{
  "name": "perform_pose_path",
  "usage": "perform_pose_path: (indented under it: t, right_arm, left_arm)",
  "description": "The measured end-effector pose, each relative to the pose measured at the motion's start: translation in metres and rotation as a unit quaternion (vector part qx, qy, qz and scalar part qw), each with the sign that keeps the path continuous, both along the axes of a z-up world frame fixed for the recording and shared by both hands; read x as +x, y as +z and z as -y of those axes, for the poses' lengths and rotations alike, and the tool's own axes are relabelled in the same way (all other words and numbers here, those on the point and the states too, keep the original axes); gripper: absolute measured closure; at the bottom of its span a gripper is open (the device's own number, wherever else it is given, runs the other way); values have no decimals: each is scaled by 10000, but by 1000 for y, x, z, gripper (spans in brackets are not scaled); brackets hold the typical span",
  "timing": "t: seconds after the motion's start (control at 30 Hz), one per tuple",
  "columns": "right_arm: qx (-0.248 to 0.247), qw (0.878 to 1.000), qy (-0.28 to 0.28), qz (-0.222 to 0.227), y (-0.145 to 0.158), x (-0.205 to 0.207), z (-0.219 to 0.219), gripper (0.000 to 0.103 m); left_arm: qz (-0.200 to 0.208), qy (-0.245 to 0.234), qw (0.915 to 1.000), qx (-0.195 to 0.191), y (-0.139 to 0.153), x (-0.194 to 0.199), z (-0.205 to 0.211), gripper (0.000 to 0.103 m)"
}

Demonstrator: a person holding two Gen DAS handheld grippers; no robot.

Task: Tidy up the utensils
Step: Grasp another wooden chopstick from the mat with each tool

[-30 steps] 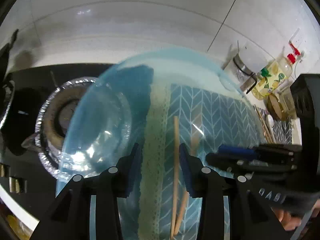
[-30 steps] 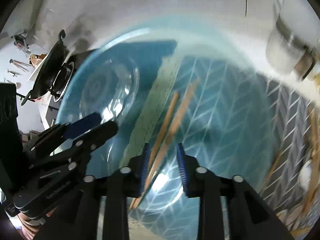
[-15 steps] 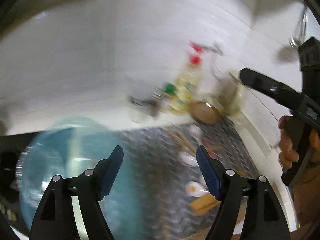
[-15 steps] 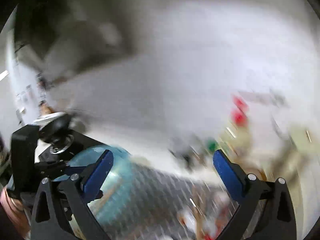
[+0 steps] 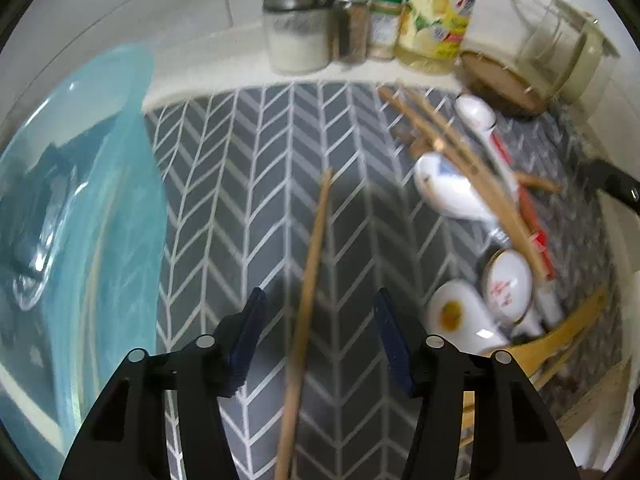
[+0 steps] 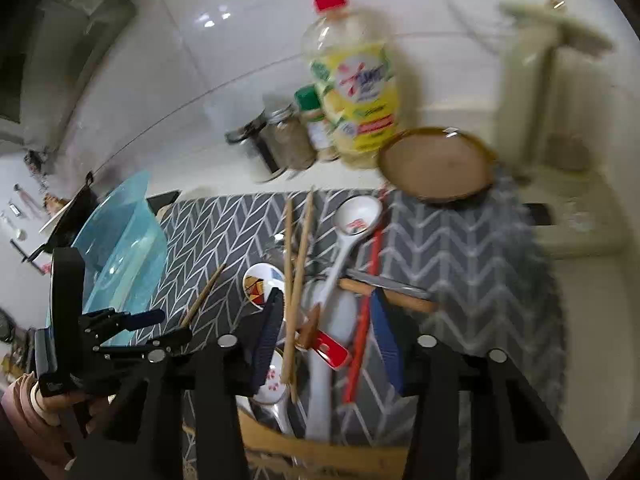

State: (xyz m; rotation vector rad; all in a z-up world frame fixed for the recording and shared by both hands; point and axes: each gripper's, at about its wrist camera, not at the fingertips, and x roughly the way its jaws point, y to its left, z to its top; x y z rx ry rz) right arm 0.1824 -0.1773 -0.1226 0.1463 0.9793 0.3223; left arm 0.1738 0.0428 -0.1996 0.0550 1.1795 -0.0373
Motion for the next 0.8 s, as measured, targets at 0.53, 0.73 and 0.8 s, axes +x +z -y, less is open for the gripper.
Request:
perform_pose_path:
  t: [0.53, 0.73, 0.8]
  right_arm:
    - [76, 9963, 721, -461, -65, 67, -49, 77]
    - [334, 9960, 555, -617, -57, 59, -47, 95]
    - [575, 9963, 350, -535, -45, 51, -41, 95]
  left_arm:
    - [66, 308, 9980, -545, -10, -16, -15, 95]
    - [246, 203, 9935, -1095, 21, -20, -9, 95]
    - [375, 125, 9918, -1212, 38, -22, -8, 95]
